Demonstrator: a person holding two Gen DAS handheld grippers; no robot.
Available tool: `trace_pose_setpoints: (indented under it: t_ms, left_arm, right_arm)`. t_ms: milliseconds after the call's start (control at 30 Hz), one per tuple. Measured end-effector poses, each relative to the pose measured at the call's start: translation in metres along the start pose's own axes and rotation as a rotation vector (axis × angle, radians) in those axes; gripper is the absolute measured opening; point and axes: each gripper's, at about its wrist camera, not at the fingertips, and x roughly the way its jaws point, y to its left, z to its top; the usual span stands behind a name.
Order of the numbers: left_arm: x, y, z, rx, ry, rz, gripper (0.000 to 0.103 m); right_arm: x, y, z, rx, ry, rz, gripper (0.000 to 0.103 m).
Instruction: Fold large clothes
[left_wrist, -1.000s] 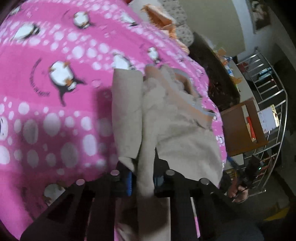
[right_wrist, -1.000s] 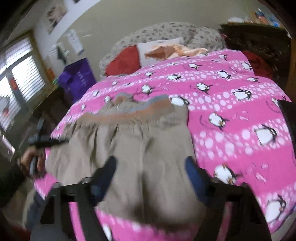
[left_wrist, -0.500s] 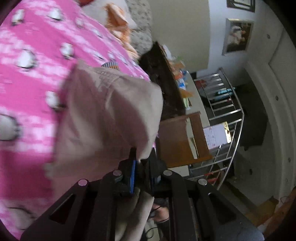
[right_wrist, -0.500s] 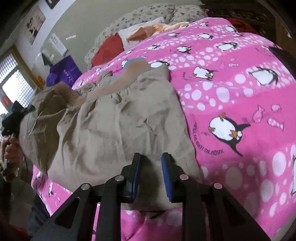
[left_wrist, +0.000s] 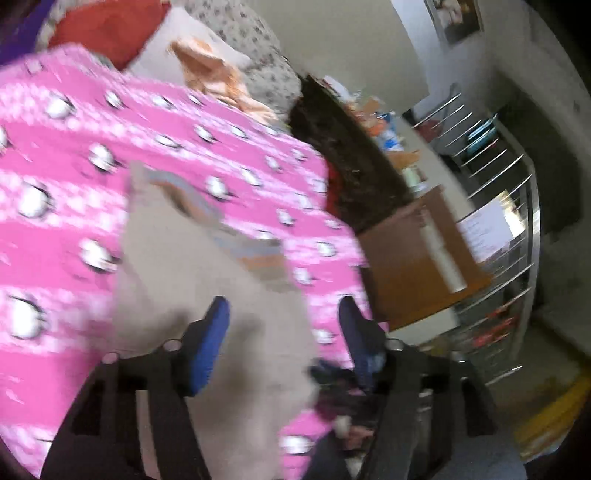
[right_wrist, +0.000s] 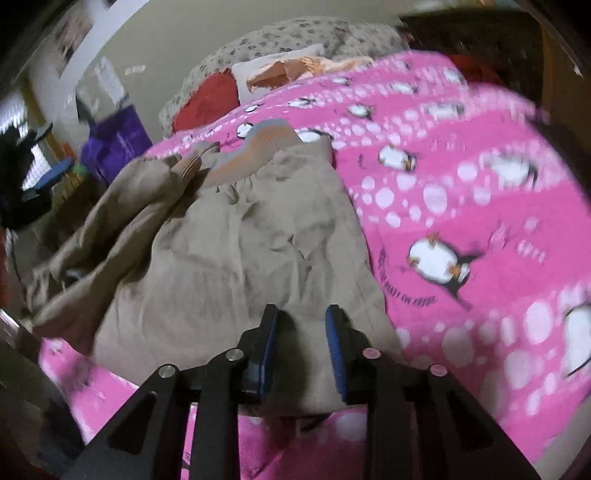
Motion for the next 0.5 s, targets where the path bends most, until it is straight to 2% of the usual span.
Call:
trace_pose_setpoints:
  t_ms: [100,200,300,367,400,433,467,500]
  left_arm:
    - [0.015,-0.001,-0.01,0.061,0.089,0.058,0.069]
    - [0.041,-0.027,-0.027,0.203,0.18,0.181,0.071]
    - [0.073,-0.057,-0.041,0.369,0.23,0.334,0.073]
    - [0.096,-0.066,-0.052,0.449,0.266,0.509,0.077]
    - [0.106,-0.066,-0.056,0.48,0.301,0.565,0.079]
    - [0.123,-0.068,-0.067,0.551,0.358,0.664,0.079]
    - [0.131,-0.068,-0.075,0.6,0.379,0.731,0.079]
    - [0.135,-0.068,-0.08,0.625,0.386,0.76,0.08]
  right_arm:
    - [0.002,0.004,0.0,-0.023,0.002,-0.03,0.044]
    - [0.005,-0.006,-0.002,0.043,0.0,0.004,0.046]
    - [0.003,-0.006,-0.003,0.058,-0.003,-0.002,0.046]
    - [0.002,-0.002,-0.003,0.045,-0.007,-0.019,0.046]
    - [0.002,-0.002,-0.004,0.045,-0.011,-0.02,0.047]
    - [0.002,-0.002,-0.004,0.048,-0.014,-0.02,0.047]
    - [0.003,-0.002,-0.004,0.053,-0.017,-0.018,0.047]
    - [0.003,-0.003,-0.005,0.06,-0.019,-0.016,0.047]
